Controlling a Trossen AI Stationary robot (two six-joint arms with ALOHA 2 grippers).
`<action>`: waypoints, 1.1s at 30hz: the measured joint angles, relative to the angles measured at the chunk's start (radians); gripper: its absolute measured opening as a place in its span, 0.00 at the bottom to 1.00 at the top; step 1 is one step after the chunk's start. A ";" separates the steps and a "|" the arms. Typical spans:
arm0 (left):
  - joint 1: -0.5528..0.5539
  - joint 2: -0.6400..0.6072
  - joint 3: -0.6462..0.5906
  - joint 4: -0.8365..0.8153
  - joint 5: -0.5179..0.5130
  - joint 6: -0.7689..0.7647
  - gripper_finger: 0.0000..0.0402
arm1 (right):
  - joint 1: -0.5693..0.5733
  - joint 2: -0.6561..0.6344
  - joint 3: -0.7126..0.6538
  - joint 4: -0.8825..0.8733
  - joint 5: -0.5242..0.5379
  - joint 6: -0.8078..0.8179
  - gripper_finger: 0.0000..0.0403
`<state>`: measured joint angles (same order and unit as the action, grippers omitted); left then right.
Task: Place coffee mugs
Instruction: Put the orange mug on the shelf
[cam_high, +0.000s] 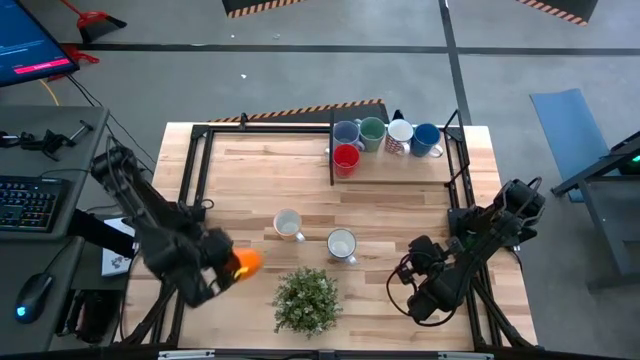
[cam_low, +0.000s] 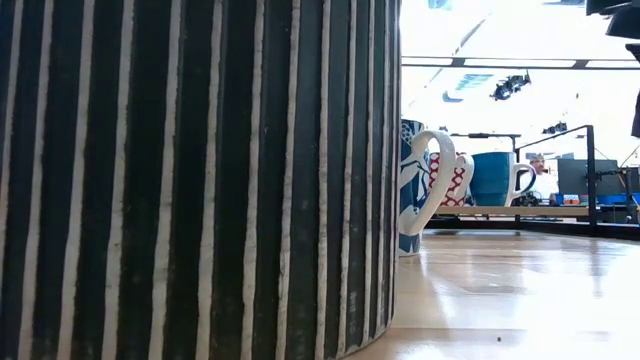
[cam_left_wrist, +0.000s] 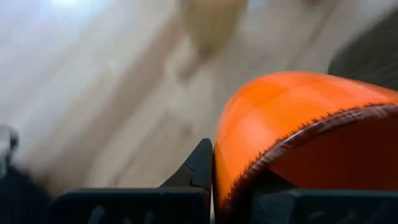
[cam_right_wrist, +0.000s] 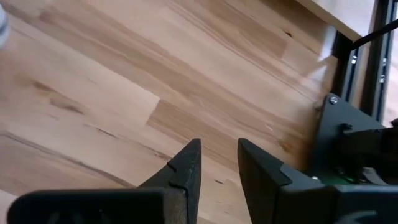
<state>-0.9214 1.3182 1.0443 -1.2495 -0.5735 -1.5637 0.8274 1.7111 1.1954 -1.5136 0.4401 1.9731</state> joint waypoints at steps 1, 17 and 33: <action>0.033 -0.019 0.000 0.016 -0.037 0.041 0.01 | 0.000 0.000 0.000 0.003 0.007 0.011 0.21; 0.722 -0.059 0.189 0.494 0.016 1.205 0.01 | 0.102 0.000 0.000 0.062 -0.025 0.267 0.21; 0.990 0.428 0.595 0.588 0.340 1.531 0.01 | 0.167 0.002 0.000 0.122 -0.021 0.387 0.21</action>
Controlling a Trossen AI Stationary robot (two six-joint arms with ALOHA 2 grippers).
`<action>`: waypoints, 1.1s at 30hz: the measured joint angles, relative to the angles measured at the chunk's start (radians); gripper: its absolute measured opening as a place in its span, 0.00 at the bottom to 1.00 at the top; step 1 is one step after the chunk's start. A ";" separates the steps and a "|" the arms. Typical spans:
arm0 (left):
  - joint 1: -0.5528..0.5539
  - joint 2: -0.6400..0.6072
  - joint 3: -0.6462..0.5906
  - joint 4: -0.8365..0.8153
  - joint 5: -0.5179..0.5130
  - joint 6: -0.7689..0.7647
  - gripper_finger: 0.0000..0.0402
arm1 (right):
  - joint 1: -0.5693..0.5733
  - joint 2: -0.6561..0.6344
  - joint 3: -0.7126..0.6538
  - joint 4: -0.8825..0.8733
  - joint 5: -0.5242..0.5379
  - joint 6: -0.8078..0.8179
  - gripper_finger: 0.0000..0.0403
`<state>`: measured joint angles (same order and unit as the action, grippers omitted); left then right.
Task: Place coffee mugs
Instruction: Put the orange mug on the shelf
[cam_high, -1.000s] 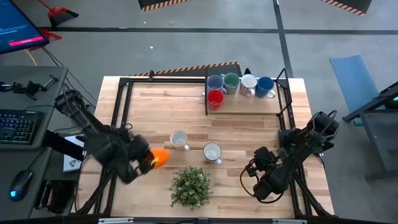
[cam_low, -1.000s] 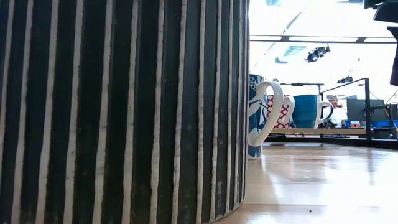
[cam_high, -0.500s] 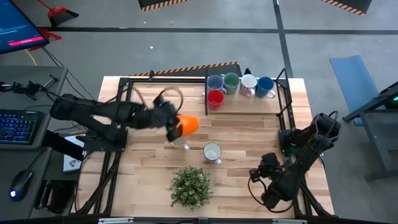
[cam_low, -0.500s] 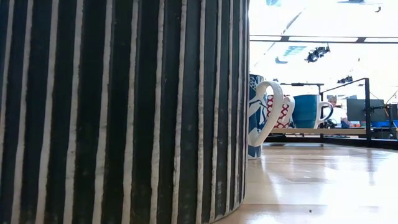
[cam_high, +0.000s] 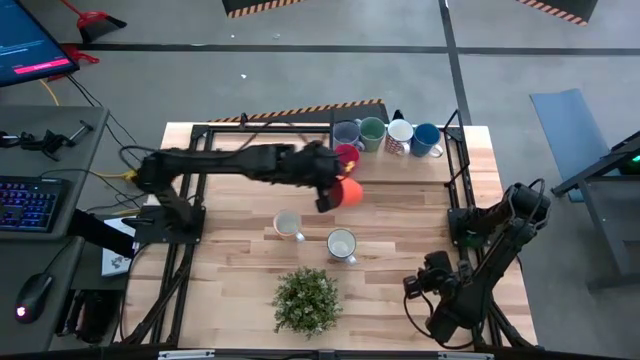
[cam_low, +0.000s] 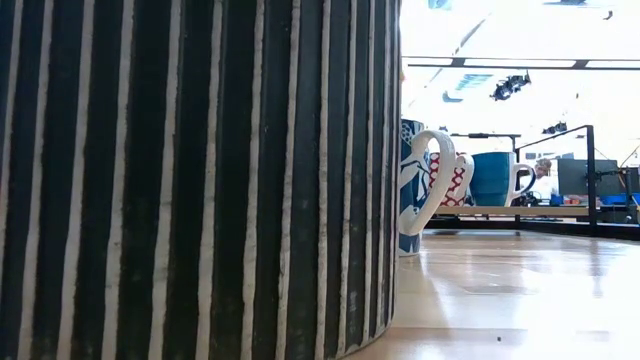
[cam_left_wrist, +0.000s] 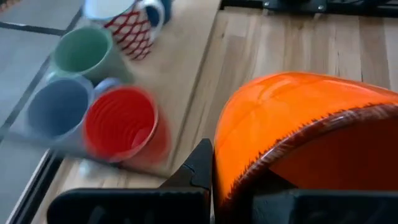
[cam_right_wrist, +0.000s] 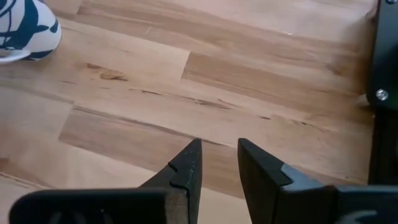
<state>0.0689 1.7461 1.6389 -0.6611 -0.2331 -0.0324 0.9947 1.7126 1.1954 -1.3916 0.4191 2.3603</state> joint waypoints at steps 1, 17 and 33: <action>0.007 0.037 0.037 -0.002 0.017 0.009 0.01 | 0.000 0.000 0.000 0.006 -0.001 0.002 0.21; 0.043 0.445 0.422 -0.217 0.119 0.090 0.01 | 0.000 0.000 0.000 0.123 -0.006 0.003 0.21; 0.019 0.535 0.423 -0.202 0.140 0.088 0.01 | -0.020 0.000 0.000 0.163 -0.004 0.003 0.21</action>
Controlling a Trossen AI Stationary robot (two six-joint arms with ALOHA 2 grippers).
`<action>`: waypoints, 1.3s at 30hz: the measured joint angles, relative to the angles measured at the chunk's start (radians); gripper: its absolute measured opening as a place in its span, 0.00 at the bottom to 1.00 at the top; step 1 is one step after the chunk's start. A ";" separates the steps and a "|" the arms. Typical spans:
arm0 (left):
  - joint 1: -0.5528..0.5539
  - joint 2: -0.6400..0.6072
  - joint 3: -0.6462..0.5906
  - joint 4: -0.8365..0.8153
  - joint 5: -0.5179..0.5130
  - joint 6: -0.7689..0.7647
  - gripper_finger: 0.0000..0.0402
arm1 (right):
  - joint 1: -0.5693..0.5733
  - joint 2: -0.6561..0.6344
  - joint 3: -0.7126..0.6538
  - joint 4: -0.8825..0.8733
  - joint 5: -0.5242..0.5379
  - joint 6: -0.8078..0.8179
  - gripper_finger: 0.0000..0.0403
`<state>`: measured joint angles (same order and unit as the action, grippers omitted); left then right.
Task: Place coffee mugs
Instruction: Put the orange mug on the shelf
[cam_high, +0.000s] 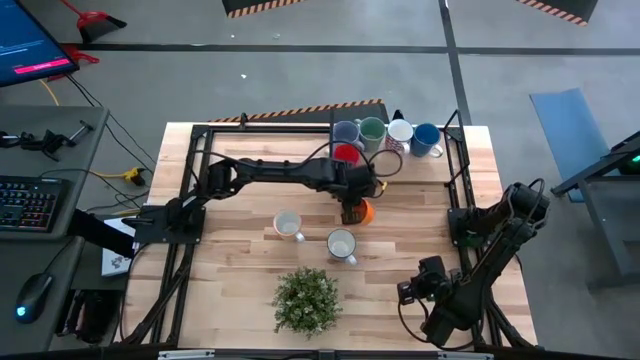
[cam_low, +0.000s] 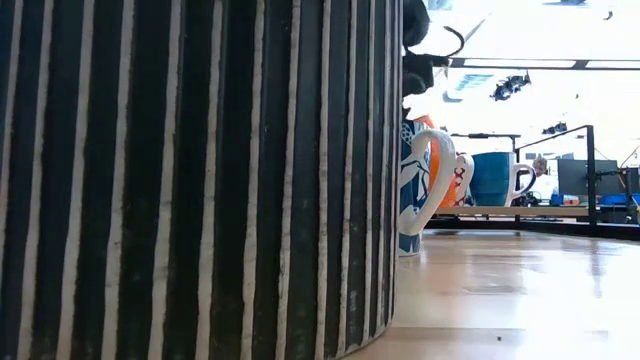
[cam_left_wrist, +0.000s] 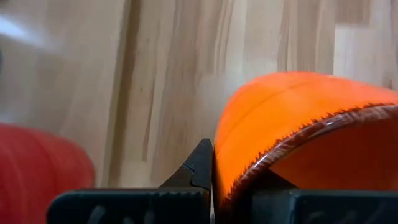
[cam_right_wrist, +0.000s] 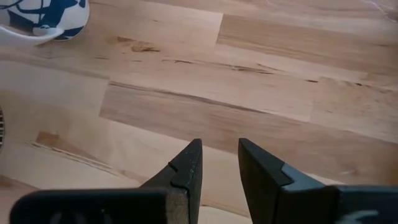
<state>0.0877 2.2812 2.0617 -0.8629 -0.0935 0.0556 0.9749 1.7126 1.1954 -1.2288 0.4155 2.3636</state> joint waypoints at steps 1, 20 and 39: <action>-0.002 0.003 0.000 -0.014 0.000 0.001 0.01 | 0.000 0.000 0.000 0.003 0.000 0.000 0.21; -0.024 0.030 -0.003 0.013 0.006 0.001 0.01 | 0.000 -0.001 0.000 0.029 0.001 0.000 0.21; -0.029 0.030 -0.003 0.029 0.003 0.065 0.01 | 0.000 -0.001 0.000 0.061 0.001 0.000 0.21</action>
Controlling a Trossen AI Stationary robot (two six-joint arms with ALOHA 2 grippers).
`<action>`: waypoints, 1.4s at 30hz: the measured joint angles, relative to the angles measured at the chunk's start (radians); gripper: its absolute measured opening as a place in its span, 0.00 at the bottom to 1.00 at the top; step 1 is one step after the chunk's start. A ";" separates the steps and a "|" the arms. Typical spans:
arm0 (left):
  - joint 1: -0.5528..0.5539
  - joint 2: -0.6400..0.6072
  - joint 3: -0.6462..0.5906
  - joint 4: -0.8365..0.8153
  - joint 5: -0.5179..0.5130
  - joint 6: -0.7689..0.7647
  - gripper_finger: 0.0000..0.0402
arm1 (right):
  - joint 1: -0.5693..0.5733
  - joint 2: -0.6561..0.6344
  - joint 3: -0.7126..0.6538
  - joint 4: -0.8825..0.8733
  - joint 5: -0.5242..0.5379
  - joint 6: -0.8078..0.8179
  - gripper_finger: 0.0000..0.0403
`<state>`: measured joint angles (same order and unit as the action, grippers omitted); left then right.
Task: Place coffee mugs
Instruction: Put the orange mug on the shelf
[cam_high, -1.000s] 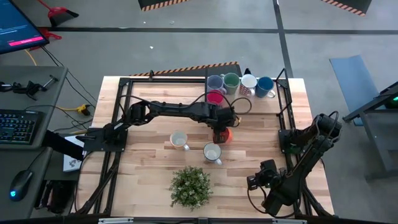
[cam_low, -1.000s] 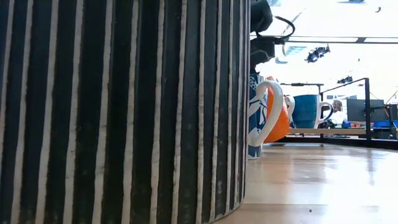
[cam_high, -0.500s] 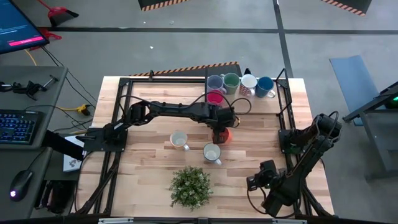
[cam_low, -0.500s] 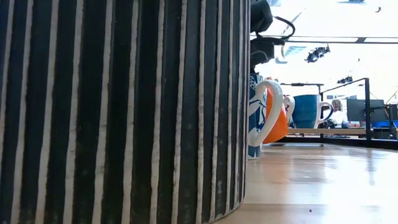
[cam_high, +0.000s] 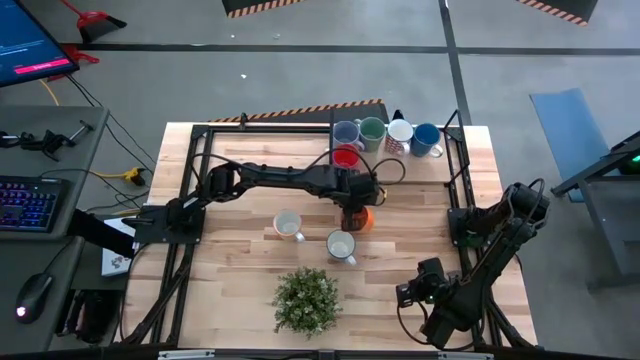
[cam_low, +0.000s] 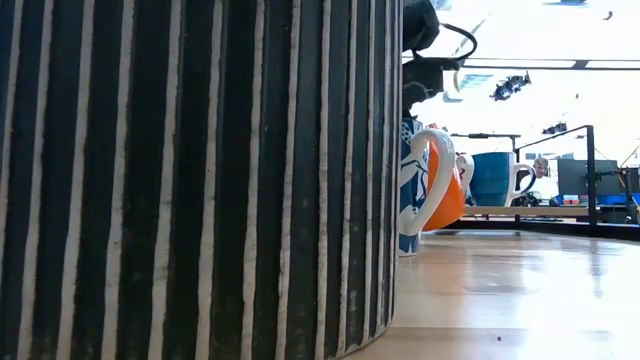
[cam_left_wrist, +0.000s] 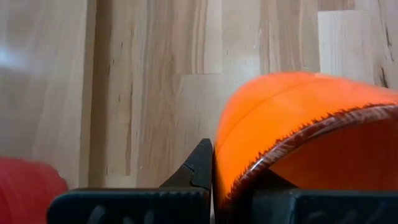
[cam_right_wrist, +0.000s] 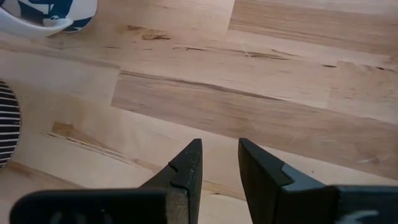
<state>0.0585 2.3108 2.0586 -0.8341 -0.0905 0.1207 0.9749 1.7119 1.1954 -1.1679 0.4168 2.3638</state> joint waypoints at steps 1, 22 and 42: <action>-0.001 0.000 0.000 0.000 0.000 0.003 0.01 | 0.000 0.000 0.000 0.000 0.000 0.000 0.21; 0.006 0.007 0.000 -0.027 -0.023 -0.059 0.01 | 0.000 0.000 0.000 0.007 0.000 0.000 0.21; 0.005 0.008 0.000 -0.055 -0.024 0.004 0.11 | 0.000 0.000 0.000 0.016 0.000 -0.008 0.21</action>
<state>0.0639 2.3184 2.0583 -0.8886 -0.1143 0.1246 0.9749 1.7119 1.1954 -1.1520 0.4164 2.3562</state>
